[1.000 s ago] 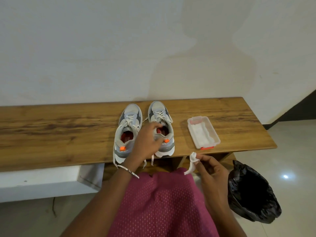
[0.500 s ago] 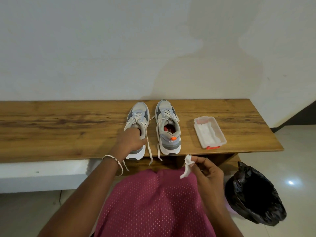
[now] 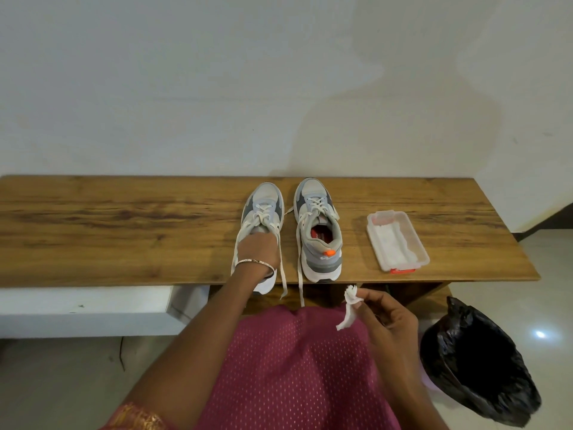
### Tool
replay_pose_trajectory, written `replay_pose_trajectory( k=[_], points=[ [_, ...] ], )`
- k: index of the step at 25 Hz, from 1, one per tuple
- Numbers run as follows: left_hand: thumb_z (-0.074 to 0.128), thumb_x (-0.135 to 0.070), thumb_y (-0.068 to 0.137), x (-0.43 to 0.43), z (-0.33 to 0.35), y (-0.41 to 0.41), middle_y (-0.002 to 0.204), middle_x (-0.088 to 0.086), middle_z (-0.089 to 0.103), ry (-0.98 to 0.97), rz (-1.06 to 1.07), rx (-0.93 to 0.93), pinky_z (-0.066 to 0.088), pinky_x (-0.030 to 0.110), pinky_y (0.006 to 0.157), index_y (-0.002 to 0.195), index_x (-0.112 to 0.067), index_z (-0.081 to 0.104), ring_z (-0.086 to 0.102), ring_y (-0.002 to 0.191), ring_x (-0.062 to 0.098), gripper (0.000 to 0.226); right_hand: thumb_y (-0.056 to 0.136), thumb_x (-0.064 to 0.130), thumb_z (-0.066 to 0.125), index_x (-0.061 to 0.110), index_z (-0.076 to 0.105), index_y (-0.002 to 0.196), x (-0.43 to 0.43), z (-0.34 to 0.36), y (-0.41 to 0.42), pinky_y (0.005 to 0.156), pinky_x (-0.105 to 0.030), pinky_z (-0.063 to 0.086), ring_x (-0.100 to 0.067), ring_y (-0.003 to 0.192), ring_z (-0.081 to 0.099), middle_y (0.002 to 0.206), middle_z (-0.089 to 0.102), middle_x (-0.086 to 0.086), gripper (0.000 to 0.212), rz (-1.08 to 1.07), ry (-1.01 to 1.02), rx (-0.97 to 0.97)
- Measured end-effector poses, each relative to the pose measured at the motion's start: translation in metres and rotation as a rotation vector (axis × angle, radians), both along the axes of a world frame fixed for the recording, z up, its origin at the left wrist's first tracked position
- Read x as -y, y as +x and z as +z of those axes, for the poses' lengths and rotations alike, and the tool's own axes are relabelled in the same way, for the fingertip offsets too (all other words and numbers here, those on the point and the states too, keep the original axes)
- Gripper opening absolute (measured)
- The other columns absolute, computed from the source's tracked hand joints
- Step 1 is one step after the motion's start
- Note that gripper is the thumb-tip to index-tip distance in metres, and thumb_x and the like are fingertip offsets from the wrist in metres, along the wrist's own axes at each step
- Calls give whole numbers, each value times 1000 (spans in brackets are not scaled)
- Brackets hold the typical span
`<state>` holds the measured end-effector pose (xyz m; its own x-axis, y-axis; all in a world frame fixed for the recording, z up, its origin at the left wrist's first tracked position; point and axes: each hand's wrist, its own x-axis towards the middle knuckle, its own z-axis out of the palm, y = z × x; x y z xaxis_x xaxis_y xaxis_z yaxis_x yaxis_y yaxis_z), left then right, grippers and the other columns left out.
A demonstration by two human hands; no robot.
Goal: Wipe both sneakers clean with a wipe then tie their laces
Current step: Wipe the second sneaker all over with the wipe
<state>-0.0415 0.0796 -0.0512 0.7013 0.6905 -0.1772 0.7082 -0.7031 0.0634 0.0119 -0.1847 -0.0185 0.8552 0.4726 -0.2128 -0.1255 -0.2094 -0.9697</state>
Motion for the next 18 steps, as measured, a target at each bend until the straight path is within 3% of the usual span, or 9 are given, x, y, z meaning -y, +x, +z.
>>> replay_pose_trajectory(
  k=[2, 5, 6, 8, 10, 11, 13, 16, 18],
  points=[
    [50, -16, 92, 10, -6, -2, 94, 16, 69, -4, -65, -12, 55, 35, 83, 126, 6, 58, 66, 82, 27, 41, 88, 9, 72, 27, 76, 100, 1, 1, 2, 87, -52, 58, -20, 100, 70, 103, 75, 5, 23, 10, 4, -7],
    [59, -27, 94, 17, 4, -9, 80, 11, 65, -186, -9, 92, 48, 33, 77, 87, -3, 67, 52, 76, 22, 27, 89, 10, 72, 27, 76, 102, 1, 3, 1, 87, -51, 58, -21, 100, 70, 104, 75, 5, 22, 20, -3, 2],
    [64, -34, 92, 14, 10, -8, 75, 9, 62, -325, 135, 179, 47, 33, 74, 77, -6, 63, 55, 75, 22, 32, 89, 10, 71, 27, 76, 102, 2, 5, 0, 87, -50, 59, -20, 100, 70, 104, 75, 5, 22, 22, -3, 2],
    [73, -39, 85, 6, 17, -3, 77, 10, 64, -813, 605, 527, 57, 34, 66, 85, -6, 63, 68, 71, 24, 34, 89, 9, 71, 27, 75, 101, 2, 9, -2, 87, -46, 59, -18, 100, 70, 102, 75, 7, 22, 24, 9, 4],
    [68, -26, 92, 6, 27, -1, 76, 13, 62, -1323, 1007, 845, 56, 26, 47, 89, -3, 59, 67, 56, 20, 25, 88, 8, 71, 28, 75, 100, 5, 11, -5, 87, -46, 59, -17, 99, 70, 101, 75, 9, 23, 22, 17, 4],
    [63, -21, 95, 6, 30, -2, 73, 12, 61, -1481, 1141, 955, 54, 23, 44, 84, -2, 57, 63, 52, 19, 22, 88, 9, 71, 28, 75, 100, 6, 12, -7, 86, -48, 59, -18, 99, 70, 102, 75, 8, 23, 19, 22, -1],
    [61, -18, 93, 7, 37, -4, 70, 12, 63, -1712, 1361, 1142, 57, 21, 56, 83, -2, 60, 60, 51, 18, 20, 88, 9, 72, 28, 76, 101, 9, 12, -8, 85, -52, 59, -20, 99, 70, 103, 75, 6, 24, 8, 30, -11],
    [52, -27, 99, 11, 31, 2, 46, 5, 54, -1741, 1384, 1268, 51, 18, 45, 73, -6, 54, 47, 33, 11, 33, 88, 8, 71, 27, 75, 101, 13, 13, -8, 86, -52, 58, -21, 100, 70, 103, 75, 5, 23, -3, 30, -14],
    [50, -36, 100, 14, 25, 11, 50, 7, 57, -1638, 1380, 1304, 54, 14, 71, 70, -9, 56, 49, 47, 9, 41, 87, 8, 71, 25, 75, 101, 15, 15, -7, 87, -52, 58, -20, 100, 70, 103, 75, 4, 23, -12, 41, -16]
  ],
)
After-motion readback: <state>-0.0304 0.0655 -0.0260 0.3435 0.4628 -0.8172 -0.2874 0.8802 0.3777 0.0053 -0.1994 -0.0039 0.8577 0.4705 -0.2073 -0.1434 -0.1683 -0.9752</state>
